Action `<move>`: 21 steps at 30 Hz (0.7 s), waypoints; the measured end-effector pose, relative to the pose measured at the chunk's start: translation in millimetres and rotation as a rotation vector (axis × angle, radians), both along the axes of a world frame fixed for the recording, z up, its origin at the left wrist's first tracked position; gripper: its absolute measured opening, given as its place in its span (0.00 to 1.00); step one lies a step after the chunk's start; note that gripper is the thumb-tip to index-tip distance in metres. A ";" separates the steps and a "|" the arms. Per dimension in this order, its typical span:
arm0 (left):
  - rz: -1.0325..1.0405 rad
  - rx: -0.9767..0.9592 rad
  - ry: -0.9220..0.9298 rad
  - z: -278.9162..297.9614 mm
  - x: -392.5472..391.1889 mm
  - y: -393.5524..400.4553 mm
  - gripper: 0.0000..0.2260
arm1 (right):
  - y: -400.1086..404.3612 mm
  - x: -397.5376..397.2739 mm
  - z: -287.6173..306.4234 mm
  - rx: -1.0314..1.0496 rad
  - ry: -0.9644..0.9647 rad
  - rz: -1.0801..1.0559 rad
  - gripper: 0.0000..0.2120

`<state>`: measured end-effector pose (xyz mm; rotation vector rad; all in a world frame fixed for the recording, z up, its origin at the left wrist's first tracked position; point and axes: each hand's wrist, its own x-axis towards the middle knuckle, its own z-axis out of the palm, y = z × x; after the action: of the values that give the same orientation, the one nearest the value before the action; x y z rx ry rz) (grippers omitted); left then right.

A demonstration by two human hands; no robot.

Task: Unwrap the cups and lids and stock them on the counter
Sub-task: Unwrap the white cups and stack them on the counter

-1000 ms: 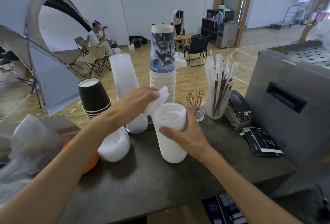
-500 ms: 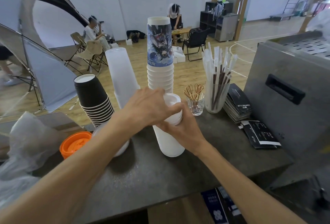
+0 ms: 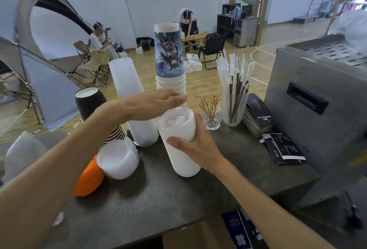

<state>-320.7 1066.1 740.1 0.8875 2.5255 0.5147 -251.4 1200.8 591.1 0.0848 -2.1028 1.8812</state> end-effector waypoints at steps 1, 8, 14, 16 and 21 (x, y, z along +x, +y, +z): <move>-0.033 0.019 -0.018 0.9 1.6 -3.7 0.34 | 0.7 -0.3 -0.9 -0.008 0.003 0.001 0.38; -0.127 -0.087 0.075 -11.3 1.4 -4.3 0.36 | 0.1 -1.4 0.4 0.007 -0.022 0.030 0.38; -0.113 -0.084 0.113 -11.2 2.6 -9.1 0.35 | -4.5 -0.5 2.4 0.063 -0.016 0.013 0.40; -0.105 -0.052 0.143 -12.2 6.7 -15.0 0.34 | -8.1 1.5 2.4 0.090 -0.018 0.004 0.41; -0.115 0.153 0.364 -18.5 20.3 -28.3 0.33 | -6.0 2.8 1.7 0.099 0.002 -0.037 0.38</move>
<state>-300.4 1037.8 721.5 1.2764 2.7614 0.5584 -248.7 1194.8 592.8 0.0697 -2.1805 1.7553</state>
